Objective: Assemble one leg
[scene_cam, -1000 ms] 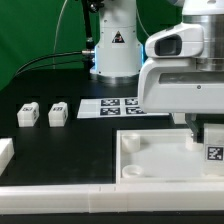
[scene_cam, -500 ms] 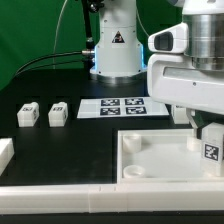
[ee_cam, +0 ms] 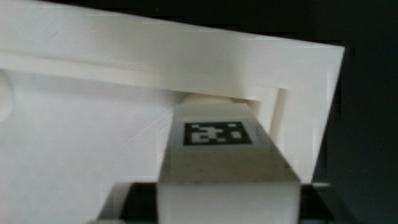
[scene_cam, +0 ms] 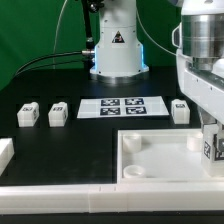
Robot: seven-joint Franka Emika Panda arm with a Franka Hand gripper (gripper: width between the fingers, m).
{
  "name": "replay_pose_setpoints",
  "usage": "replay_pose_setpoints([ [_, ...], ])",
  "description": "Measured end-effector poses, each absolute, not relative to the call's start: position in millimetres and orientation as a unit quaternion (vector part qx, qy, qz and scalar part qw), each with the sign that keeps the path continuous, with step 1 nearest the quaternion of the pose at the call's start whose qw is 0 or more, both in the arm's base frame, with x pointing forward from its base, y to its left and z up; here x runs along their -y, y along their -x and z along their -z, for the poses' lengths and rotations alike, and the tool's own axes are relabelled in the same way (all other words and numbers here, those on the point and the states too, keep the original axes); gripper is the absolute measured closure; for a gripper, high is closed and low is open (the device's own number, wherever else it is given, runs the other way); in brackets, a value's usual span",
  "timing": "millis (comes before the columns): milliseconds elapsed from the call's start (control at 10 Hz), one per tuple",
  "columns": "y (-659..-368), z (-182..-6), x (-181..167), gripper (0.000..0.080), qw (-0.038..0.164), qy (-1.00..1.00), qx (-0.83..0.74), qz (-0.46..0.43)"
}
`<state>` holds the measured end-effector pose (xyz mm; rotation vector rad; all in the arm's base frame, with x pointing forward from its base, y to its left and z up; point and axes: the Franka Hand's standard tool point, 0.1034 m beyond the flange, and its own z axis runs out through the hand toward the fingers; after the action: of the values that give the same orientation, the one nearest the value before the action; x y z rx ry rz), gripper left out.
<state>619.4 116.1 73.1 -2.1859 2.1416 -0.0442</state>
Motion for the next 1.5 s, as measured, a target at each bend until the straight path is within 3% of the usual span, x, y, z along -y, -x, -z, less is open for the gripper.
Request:
replay_pose_setpoints([
  [500,-619.0,-73.0,-115.9,0.0508,0.041,0.659,-0.751,0.014],
  [600,-618.9,-73.0,-116.3,0.0309,0.041,0.663,-0.747,0.015],
  [700,-618.9,-73.0,-116.4,0.0309,0.041,0.681,-0.731,0.015],
  [800,-618.8,-72.9,-116.9,0.0180,0.041,0.682,-0.730,0.015],
  [1500,-619.4,-73.2,-116.0,0.0151,0.031,0.904,-0.426,0.030],
])
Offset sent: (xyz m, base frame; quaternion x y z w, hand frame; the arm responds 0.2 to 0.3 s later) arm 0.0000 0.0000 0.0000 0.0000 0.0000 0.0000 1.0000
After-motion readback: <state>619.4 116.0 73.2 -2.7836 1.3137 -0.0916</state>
